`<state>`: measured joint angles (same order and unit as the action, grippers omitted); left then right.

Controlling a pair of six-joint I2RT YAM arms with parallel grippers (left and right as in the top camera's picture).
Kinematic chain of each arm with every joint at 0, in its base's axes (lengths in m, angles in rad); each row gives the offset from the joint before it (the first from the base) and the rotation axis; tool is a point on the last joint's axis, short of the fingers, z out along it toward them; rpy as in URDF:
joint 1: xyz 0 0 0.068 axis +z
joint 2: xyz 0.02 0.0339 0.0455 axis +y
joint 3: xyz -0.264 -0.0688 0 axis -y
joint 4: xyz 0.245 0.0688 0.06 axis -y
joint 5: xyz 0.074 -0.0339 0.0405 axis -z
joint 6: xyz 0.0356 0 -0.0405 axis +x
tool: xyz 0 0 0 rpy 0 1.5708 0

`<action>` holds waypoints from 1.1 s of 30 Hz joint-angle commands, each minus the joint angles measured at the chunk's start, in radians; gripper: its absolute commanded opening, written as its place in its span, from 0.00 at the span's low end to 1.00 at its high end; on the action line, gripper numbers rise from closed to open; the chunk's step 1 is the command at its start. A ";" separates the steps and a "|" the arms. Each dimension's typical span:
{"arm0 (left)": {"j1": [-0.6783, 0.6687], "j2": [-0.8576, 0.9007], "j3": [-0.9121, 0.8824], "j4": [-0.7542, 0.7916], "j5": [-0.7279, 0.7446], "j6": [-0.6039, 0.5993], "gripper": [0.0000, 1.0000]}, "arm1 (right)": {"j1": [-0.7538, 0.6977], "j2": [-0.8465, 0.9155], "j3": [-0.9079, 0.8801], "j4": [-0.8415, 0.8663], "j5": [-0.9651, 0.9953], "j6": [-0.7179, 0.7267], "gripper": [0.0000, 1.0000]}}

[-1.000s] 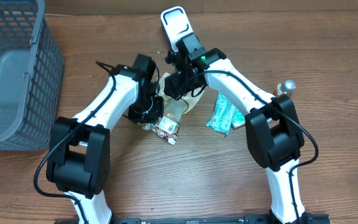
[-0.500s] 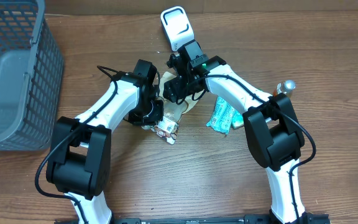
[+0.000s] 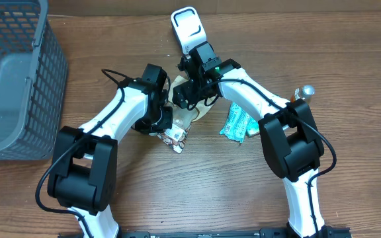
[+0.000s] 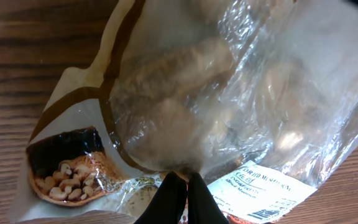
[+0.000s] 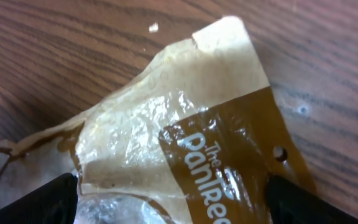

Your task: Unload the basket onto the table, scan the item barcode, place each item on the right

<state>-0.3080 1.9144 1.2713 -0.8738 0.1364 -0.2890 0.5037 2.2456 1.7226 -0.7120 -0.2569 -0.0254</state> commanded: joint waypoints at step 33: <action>0.001 0.028 -0.090 0.075 -0.119 0.005 0.04 | 0.031 -0.006 -0.100 -0.068 -0.419 0.210 0.96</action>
<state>-0.3058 1.9133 1.2007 -0.8104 0.0284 -0.2890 0.5110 2.2242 1.6432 -0.7753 -0.5823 0.1387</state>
